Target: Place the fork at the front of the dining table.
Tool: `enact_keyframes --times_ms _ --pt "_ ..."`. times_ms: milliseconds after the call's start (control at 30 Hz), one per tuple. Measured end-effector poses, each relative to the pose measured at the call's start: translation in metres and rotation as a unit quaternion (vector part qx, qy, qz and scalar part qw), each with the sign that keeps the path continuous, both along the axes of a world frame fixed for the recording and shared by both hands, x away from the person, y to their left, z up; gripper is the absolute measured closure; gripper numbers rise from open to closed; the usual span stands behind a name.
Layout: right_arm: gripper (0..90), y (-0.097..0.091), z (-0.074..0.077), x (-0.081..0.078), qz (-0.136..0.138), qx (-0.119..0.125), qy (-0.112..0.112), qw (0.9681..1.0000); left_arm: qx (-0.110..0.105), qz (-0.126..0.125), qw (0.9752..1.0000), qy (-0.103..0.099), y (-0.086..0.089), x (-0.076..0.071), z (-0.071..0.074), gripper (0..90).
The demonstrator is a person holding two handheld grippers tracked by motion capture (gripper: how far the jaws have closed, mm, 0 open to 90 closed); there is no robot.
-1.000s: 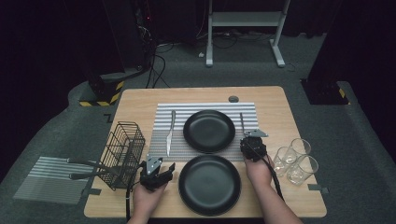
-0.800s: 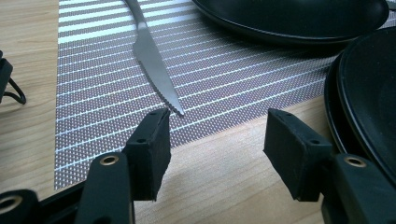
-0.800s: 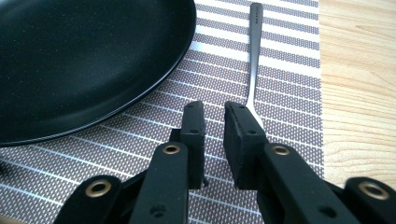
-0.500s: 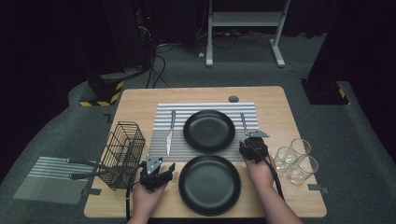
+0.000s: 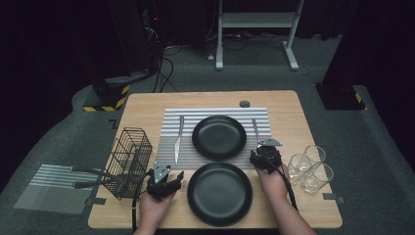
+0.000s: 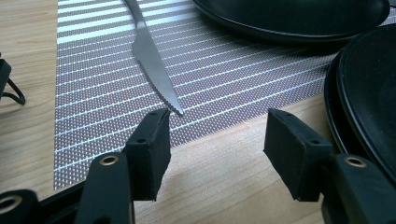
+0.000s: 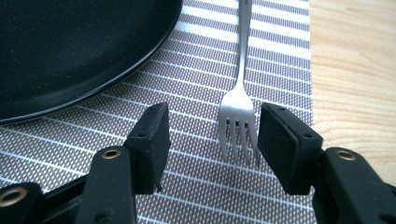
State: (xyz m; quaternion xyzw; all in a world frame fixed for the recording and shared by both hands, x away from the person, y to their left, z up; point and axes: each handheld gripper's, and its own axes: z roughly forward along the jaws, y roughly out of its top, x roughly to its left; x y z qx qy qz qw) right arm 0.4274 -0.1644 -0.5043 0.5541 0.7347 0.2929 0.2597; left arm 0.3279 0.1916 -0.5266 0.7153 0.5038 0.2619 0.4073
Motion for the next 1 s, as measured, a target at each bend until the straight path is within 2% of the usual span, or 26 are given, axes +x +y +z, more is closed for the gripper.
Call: enact_keyframes --times_ms 33,100,133,167,267,300,367,467,533,567,733,767,833,1000 --pt "43.5 -0.0001 -0.0022 0.0008 -0.004 -0.001 -0.008 1.0 0.009 -0.007 0.9999 -0.002 0.0013 0.0006 0.0005 40.9" --pt "43.6 0.0006 -0.0041 0.0001 -0.011 -0.001 -0.013 0.9999 0.01 -0.007 0.9999 -0.003 0.0013 0.0007 0.0005 40.8" --pt "43.5 0.0006 -0.0044 -0.0001 -0.011 -0.004 -0.011 0.9999 0.001 -0.002 1.0 -0.001 0.0 0.0002 0.0 40.8" --pt "43.4 0.0 -0.0036 -0.0007 -0.007 -0.007 0.0 1.0 0.002 -0.001 1.0 -0.002 0.0001 0.0002 0.0 40.8" --pt "43.3 0.0002 -0.0065 -0.0009 -0.009 -0.009 0.001 0.9999 0.009 -0.006 0.9999 -0.003 0.0011 0.0005 0.0004 40.8" --pt "43.3 0.0004 -0.0074 -0.0012 -0.01 -0.007 0.004 0.9999 -0.003 0.001 1.0 0.0 -0.0005 -0.0002 -0.0001 40.8" --pt "43.3 0.0009 -0.01 -0.0007 -0.015 -0.006 -0.006 0.9999 -0.002 0.0 1.0 0.0 -0.0003 -0.0001 0.0 40.8" --pt "44.0 0.0008 -0.0096 -0.0007 -0.015 -0.001 -0.005 0.9999 -0.002 0.001 1.0 0.0 -0.0005 -0.0002 0.0 40.8" --pt "44.4 0.0001 -0.0079 -0.0014 -0.01 0.002 0.006 0.9999 0.005 -0.003 1.0 -0.002 0.0004 0.0001 0.0003 40.8" --pt "44.6 0.001 -0.0094 -0.0009 -0.013 0.002 -0.004 0.9999 0.005 -0.003 1.0 -0.002 0.0004 0.0001 0.0003 40.8" --pt "46.0 0.0025 -0.0091 -0.0015 -0.007 0.006 -0.002 1.0 0.005 -0.003 1.0 -0.002 0.0004 0.0002 0.0003 40.8" --pt "46.1 0.0022 -0.0081 -0.0021 -0.002 0.006 0.005 1.0 0.008 -0.005 1.0 -0.002 0.0008 0.0003 0.0005 40.8" --pt "46.3 0.0042 -0.0095 -0.0021 -0.007 0.008 -0.003 0.9999 0.007 -0.005 1.0 -0.002 0.0006 0.0003 0.0004 40.8" --pt "46.6 0.0056 -0.0095 -0.0025 -0.003 0.008 0.001 1.0 0.008 -0.005 1.0 -0.002 0.0006 0.0003 0.0004 40.8"
